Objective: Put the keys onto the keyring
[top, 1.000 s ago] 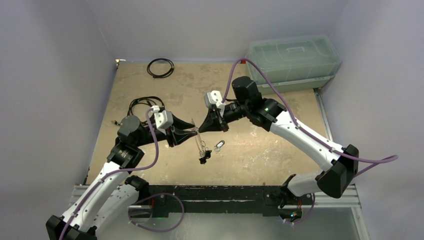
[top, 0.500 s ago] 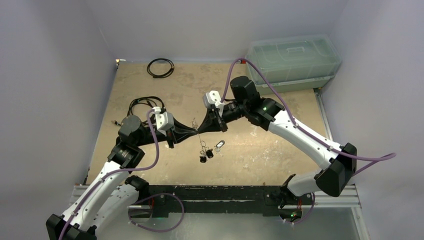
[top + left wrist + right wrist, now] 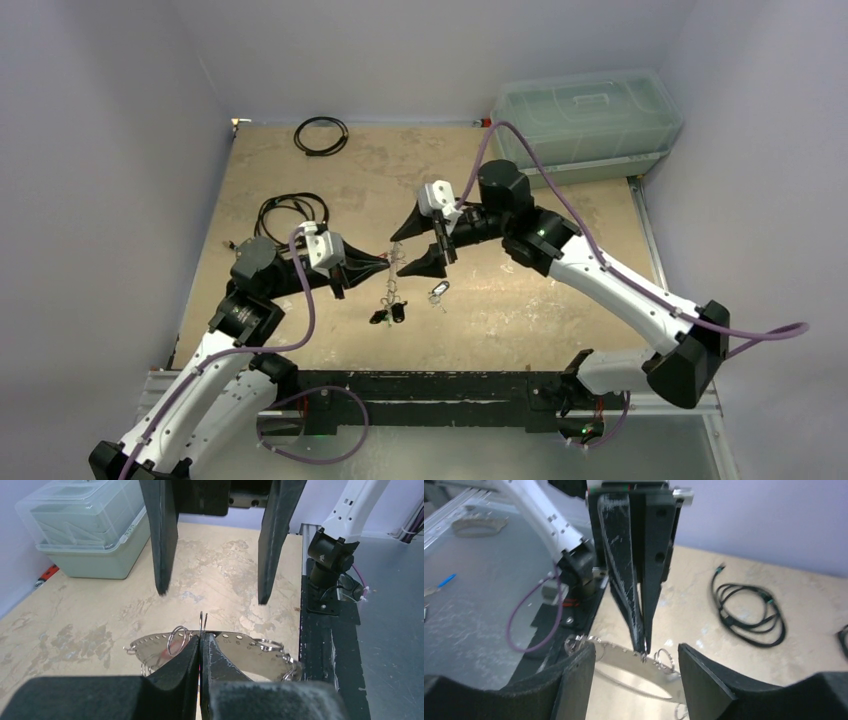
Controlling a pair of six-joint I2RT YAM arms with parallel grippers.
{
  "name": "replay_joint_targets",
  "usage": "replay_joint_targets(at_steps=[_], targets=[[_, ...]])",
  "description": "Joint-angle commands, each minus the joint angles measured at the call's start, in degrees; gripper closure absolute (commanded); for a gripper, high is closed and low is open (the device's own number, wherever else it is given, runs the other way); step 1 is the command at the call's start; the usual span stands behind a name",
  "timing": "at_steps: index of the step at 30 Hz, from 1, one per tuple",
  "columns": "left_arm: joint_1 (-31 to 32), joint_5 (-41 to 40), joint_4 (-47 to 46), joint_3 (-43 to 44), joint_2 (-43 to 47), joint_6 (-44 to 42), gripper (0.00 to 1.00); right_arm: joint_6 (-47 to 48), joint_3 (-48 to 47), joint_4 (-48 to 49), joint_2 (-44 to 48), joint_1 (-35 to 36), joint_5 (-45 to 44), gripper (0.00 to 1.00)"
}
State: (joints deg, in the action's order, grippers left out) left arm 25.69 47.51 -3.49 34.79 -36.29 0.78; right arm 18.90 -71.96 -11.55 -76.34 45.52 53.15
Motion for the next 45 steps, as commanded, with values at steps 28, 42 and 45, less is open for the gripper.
replay_joint_targets(at_steps=[28, 42, 45], targets=[[0.32, -16.76, 9.44, 5.73, 3.33, -5.95, 1.0, -33.05, 25.98, 6.93, 17.33, 0.19, -51.67, 0.35], [0.32, -19.59, 10.59, 6.08, 4.52, -6.06, 1.0, -31.67, 25.29, 4.07, -2.1, 0.27, -48.58, 0.43], [0.24, -19.77, 10.44, 5.92, 4.7, -6.07, 1.0, -31.26, 24.98, 3.64, -5.7, 0.36, -48.3, 0.46]])
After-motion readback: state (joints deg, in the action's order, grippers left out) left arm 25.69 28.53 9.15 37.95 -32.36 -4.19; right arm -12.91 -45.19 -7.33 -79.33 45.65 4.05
